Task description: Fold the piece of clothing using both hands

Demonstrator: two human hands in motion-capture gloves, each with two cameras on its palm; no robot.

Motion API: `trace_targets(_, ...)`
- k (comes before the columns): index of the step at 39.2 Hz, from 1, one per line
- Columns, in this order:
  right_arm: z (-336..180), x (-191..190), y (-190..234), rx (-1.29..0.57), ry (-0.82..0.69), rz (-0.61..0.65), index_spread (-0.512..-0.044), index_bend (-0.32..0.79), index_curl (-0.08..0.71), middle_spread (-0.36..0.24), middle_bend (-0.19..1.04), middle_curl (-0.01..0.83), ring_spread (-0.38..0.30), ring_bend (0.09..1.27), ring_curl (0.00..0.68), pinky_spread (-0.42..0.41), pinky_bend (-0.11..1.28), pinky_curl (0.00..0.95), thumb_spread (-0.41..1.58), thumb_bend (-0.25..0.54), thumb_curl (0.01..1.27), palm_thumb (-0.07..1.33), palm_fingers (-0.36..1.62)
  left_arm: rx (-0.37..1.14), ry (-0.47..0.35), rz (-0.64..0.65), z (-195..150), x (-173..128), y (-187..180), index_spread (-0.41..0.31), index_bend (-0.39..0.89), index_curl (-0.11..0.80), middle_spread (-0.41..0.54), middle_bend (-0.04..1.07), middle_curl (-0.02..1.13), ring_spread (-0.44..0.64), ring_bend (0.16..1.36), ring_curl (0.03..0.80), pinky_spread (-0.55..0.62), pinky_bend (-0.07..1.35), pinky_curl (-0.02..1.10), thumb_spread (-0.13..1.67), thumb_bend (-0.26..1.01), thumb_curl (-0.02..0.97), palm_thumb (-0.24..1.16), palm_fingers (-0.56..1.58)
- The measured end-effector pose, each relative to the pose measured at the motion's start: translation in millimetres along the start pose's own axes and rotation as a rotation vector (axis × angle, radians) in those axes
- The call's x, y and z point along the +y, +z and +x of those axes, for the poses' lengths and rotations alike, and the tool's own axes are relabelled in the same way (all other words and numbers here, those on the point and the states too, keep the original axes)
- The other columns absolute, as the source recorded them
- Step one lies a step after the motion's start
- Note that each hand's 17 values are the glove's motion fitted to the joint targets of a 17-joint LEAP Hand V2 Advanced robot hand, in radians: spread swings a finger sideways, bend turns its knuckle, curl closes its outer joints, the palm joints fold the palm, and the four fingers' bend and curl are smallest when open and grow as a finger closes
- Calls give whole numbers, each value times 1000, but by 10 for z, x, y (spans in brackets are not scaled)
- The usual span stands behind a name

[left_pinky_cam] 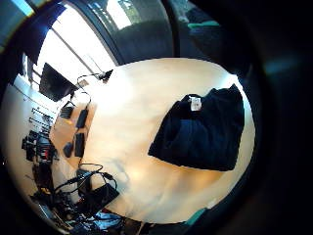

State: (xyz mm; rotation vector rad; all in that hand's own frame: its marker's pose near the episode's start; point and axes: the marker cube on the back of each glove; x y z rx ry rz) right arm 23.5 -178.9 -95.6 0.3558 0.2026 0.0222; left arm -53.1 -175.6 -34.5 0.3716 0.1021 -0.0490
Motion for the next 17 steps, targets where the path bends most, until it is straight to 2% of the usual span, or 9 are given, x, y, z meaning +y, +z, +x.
trace_targets(2, 135, 108, -2, -30, 30, -57, -363, 163, 276, -61, 149, 325, 34, 244, 330, 215, 627, 351, 1256, -30, 383, 599, 325, -57, 16, 47, 39, -73, -17, -156, 161, 381, -122, 184, 436, 48, 392, 347, 264, 189, 371, 1529, 266, 262, 367, 607)
trace_targets(5, 315, 175, -25, -36, 75, -68, -367, 159, 281, -53, 154, 320, 64, 232, 325, 244, 626, 349, 1285, -24, 373, 578, 292, -190, 43, 147, 98, -195, -139, -153, 164, 384, -113, 182, 434, 59, 387, 346, 284, 187, 368, 1503, 249, 265, 358, 594)
trace_targets(7, 423, 201, -16, -27, 104, -69, -370, 162, 287, -49, 158, 317, 84, 228, 325, 261, 626, 349, 1301, -25, 366, 557, 276, -231, 66, 109, 227, -153, -181, -152, 162, 384, -111, 178, 431, 68, 387, 345, 293, 189, 366, 1478, 233, 267, 350, 584)
trace_targets(10, 528, 187, 49, -11, 128, -69, -372, 163, 291, -51, 158, 312, 102, 223, 321, 277, 623, 346, 1321, -18, 361, 547, 259, -265, 116, 129, 408, -238, -179, -151, 163, 386, -107, 178, 427, 74, 388, 344, 302, 190, 365, 1454, 221, 273, 354, 583)
trace_targets(14, 576, 174, 117, -19, 132, -97, -375, 165, 296, -55, 159, 305, 118, 220, 318, 288, 623, 343, 1337, -16, 354, 532, 247, -251, 130, -37, 607, -49, -59, -151, 159, 387, -108, 173, 422, 75, 398, 347, 314, 190, 363, 1433, 214, 284, 375, 571)
trace_targets(17, 569, 193, 111, -37, 127, -117, -376, 163, 298, -52, 160, 300, 127, 220, 317, 298, 621, 342, 1343, -21, 349, 512, 230, -256, 138, -67, 678, -7, -38, -151, 158, 387, -110, 177, 422, 74, 397, 348, 323, 194, 365, 1423, 207, 288, 385, 558)
